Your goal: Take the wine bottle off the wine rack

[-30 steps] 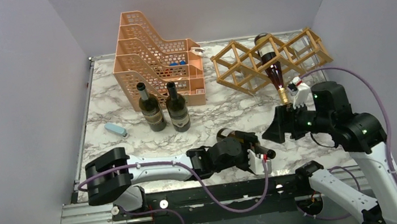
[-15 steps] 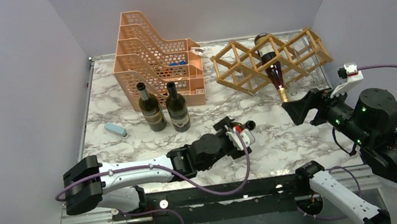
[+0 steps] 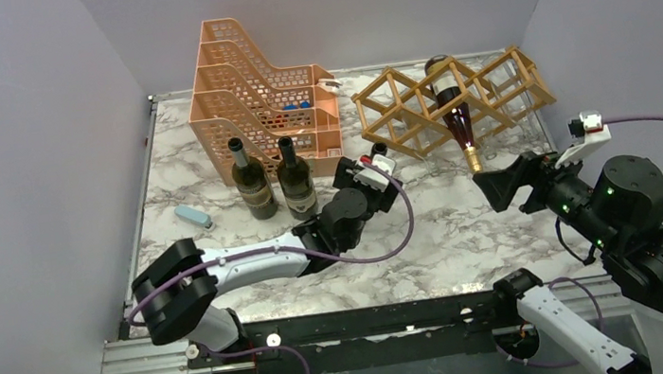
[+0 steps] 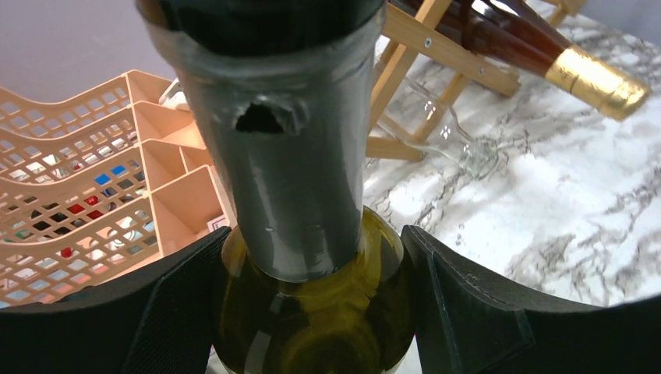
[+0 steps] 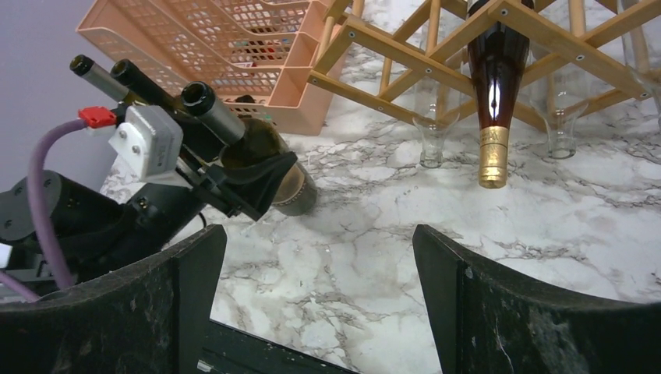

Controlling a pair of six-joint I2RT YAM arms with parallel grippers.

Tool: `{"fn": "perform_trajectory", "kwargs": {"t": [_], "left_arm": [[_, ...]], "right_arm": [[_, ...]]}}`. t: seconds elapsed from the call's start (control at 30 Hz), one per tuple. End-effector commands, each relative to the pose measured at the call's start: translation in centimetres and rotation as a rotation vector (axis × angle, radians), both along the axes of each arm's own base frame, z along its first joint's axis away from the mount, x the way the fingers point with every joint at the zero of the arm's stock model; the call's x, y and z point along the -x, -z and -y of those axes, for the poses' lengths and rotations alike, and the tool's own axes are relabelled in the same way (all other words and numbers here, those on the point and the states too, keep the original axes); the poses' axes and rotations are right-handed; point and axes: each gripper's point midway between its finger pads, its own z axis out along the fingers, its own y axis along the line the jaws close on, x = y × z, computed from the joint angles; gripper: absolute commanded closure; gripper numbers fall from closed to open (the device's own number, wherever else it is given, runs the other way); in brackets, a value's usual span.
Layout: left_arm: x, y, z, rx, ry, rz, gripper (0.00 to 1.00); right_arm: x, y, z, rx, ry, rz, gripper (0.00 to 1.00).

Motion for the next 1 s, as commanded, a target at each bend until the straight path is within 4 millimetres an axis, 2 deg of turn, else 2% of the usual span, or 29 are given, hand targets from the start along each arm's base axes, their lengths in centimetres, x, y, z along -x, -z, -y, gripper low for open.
{"fn": "perform_trajectory", "kwargs": {"t": [0.0, 0.23, 0.37, 0.6, 0.73, 0.97], "left_arm": [[-2.4, -6.2, 0.0, 0.249, -0.151, 0.118, 0.64], [-4.4, -5.1, -0.7, 0.255, -0.264, 0.14, 0.63], [-4.9, -4.7, -1.0, 0.256, -0.295, 0.141, 0.62], [-5.2, -3.4, -2.3, 0.252, -0.337, 0.126, 0.62], [-5.4, -2.4, -3.1, 0.251, -0.38, 0.11, 0.55], [-5.4, -0.6, -4.0, 0.252, -0.407, 0.083, 0.54]], "right_arm": [[0.7, -0.2, 0.5, -0.009, 0.018, 0.008, 0.07], [1.5, 0.5, 0.9, -0.006, 0.023, -0.006, 0.07], [1.7, 0.6, 1.2, -0.001, 0.032, -0.004, 0.07], [1.7, 1.0, 1.2, 0.007, 0.034, -0.011, 0.07], [1.7, 1.1, 1.2, 0.005, 0.032, -0.013, 0.07], [1.6, 1.3, 0.9, -0.002, 0.022, -0.02, 0.08]]}}
